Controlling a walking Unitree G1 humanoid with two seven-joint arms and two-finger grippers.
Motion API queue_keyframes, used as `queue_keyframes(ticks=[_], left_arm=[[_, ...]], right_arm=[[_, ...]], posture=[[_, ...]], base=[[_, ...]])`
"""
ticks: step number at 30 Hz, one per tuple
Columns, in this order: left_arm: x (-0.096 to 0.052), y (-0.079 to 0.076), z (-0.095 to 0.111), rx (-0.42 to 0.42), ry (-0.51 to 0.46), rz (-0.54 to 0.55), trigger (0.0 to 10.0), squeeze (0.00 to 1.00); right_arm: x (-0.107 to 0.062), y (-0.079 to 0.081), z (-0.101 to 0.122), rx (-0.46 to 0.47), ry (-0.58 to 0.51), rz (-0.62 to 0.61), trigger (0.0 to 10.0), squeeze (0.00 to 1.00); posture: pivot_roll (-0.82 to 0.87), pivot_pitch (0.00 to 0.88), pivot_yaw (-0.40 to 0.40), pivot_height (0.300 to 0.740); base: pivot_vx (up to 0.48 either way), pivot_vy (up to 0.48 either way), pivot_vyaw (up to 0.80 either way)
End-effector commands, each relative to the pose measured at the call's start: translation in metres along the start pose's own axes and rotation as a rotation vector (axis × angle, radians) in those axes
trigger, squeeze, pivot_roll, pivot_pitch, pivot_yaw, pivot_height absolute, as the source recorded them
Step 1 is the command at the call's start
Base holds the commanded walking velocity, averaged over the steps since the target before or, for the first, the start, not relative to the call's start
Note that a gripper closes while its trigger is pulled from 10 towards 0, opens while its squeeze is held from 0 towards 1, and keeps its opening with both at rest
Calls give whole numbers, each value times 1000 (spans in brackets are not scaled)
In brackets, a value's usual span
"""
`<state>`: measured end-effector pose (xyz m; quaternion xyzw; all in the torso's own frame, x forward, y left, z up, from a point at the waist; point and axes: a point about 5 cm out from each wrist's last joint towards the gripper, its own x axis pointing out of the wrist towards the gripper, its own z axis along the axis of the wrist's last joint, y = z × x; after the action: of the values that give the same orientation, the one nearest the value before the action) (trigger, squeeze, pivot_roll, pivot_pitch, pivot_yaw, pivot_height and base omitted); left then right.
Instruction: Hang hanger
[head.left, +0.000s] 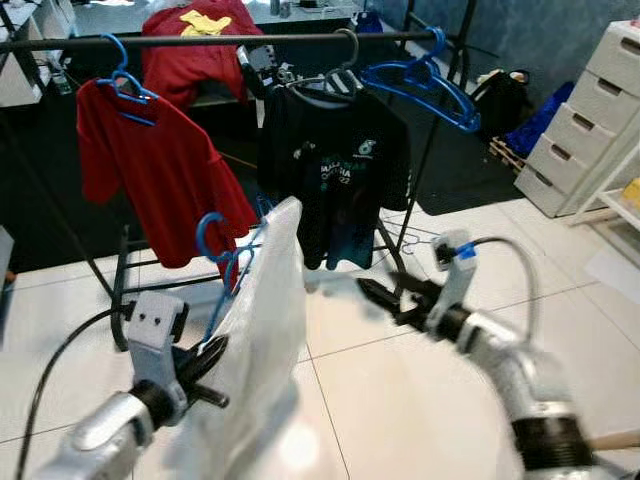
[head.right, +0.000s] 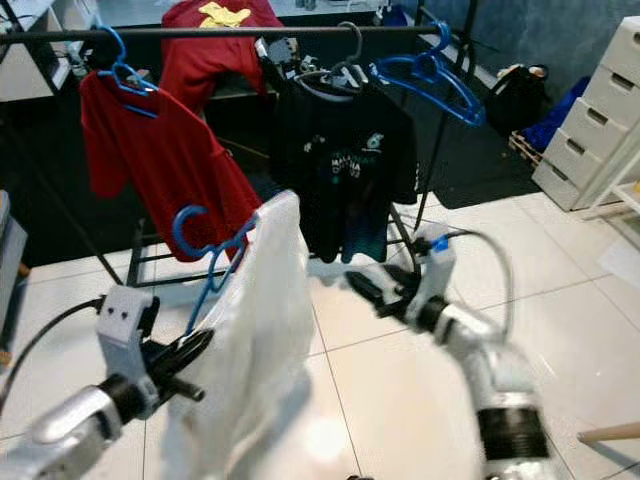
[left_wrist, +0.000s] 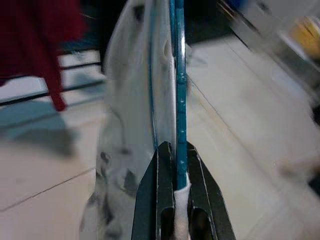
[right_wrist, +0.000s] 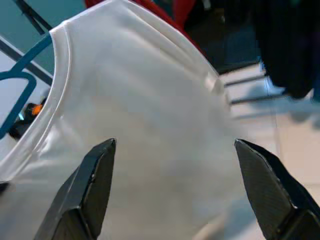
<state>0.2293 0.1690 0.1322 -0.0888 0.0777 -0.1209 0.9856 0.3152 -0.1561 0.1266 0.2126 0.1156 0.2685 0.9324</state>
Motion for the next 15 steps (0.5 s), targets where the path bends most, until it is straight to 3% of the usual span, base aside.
queue_keyframes(ticks=[1, 6, 11, 15], left_arm=[[-1, -1, 0, 12, -22, 50, 10000, 0], [2, 0, 2, -12, -70, 69, 10000, 0], [5, 4, 6, -13, -112, 142, 10000, 0], [8, 19, 10, 42, -122, 273, 10000, 0]], right_arm=[[-5, -7, 6, 0, -26, -30, 10000, 0], [-3, -19, 6, 6, -2, -48, 10000, 0], [0, -15, 6, -3, -13, -57, 10000, 0], [0, -12, 6, -35, -36, -101, 10000, 0]], posture=[[-95, 140, -63, 740], [-101, 123, -69, 740], [-104, 124, -61, 740], [-105, 122, -51, 740]], base=[[0, 0, 0], [0, 0, -640], [0, 0, -661], [0, 0, 0]])
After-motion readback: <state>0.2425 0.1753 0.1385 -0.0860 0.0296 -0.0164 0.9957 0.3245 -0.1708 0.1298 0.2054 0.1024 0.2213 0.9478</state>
